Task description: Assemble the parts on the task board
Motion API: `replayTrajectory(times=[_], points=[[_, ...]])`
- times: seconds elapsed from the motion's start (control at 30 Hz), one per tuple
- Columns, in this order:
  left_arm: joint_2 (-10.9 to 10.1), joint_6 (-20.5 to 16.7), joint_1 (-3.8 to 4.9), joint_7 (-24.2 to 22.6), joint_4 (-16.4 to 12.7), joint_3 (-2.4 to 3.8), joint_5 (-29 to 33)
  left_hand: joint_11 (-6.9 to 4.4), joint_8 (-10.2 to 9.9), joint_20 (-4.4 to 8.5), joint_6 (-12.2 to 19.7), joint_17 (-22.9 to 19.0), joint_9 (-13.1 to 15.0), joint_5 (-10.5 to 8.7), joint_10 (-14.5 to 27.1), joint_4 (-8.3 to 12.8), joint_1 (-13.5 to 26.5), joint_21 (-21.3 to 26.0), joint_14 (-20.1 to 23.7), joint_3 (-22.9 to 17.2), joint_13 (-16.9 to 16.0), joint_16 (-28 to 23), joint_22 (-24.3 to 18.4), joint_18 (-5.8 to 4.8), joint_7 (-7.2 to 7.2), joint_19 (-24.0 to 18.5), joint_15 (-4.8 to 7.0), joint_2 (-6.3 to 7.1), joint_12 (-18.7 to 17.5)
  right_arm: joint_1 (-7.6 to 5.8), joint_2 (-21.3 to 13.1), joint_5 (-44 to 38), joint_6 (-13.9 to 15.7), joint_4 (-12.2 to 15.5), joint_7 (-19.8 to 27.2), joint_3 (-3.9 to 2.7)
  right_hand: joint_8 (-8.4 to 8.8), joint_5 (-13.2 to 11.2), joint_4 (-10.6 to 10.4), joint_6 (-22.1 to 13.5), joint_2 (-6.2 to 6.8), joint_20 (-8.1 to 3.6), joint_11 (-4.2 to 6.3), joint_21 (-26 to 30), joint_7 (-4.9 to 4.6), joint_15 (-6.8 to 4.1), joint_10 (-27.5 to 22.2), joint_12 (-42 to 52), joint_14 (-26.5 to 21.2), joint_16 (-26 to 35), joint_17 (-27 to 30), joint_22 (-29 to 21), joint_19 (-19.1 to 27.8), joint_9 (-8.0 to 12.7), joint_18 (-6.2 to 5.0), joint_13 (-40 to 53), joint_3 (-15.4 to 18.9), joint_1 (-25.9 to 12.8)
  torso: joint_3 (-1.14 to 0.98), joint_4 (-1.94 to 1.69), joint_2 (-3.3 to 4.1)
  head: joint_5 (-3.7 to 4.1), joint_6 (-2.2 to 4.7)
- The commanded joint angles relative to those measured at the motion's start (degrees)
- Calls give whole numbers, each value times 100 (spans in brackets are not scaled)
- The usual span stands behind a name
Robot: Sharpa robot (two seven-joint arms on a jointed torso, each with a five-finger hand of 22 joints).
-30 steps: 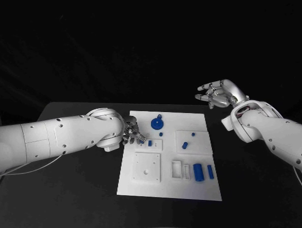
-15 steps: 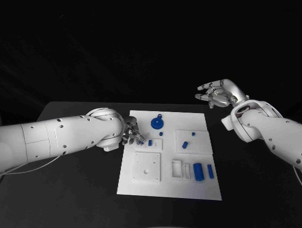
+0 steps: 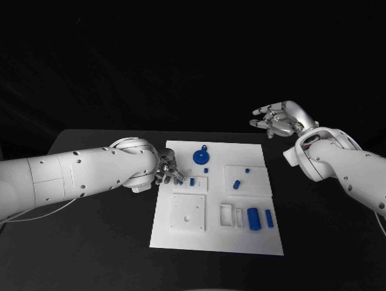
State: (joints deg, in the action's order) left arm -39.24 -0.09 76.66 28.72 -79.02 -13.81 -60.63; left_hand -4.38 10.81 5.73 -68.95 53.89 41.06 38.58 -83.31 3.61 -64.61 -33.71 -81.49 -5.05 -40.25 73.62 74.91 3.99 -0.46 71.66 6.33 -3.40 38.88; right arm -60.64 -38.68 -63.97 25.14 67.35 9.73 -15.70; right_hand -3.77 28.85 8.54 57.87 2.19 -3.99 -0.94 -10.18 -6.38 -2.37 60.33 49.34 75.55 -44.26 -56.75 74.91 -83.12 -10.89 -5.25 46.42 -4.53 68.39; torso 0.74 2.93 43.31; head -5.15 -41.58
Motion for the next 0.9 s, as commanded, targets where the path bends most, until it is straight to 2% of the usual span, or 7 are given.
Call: replayTrajectory(times=[0.03,0.2,0.9], points=[[14,59,-9,-57,-3,2,-44,-10,-35,-1,-43,1,2,8,-13,886,-44,-19,-53,-890,-6,-37,109,35,0,27,-2,5,-30,4,5,-16,-59,0,35,-3,18,17,-22,37,11,6,20,-19,4,-44,12,17,13,-18,-3,164,-46,8,-28,6,4,-60,3,-1,-1,3,-12],[15,68,-22,-58,3,2,-45,-9,-50,-6,-49,0,5,0,-18,875,-48,-16,-55,-885,-10,-47,108,40,0,28,-2,1,-43,4,5,-16,-55,-3,39,-3,18,17,-22,37,11,6,20,-19,4,-44,12,17,13,-18,-3,164,-46,8,-28,6,4,-60,7,-3,1,0,-16],[35,105,-44,-81,52,3,-74,-7,-61,-6,-46,-2,13,0,-15,870,-56,-9,-53,-884,-17,-56,107,41,1,26,-3,3,-53,4,10,-14,-58,-9,42,-3,18,17,-22,37,11,6,20,-19,4,-44,12,17,13,-18,-3,164,-46,8,-28,6,4,-60,-2,3,0,-16,-33]])
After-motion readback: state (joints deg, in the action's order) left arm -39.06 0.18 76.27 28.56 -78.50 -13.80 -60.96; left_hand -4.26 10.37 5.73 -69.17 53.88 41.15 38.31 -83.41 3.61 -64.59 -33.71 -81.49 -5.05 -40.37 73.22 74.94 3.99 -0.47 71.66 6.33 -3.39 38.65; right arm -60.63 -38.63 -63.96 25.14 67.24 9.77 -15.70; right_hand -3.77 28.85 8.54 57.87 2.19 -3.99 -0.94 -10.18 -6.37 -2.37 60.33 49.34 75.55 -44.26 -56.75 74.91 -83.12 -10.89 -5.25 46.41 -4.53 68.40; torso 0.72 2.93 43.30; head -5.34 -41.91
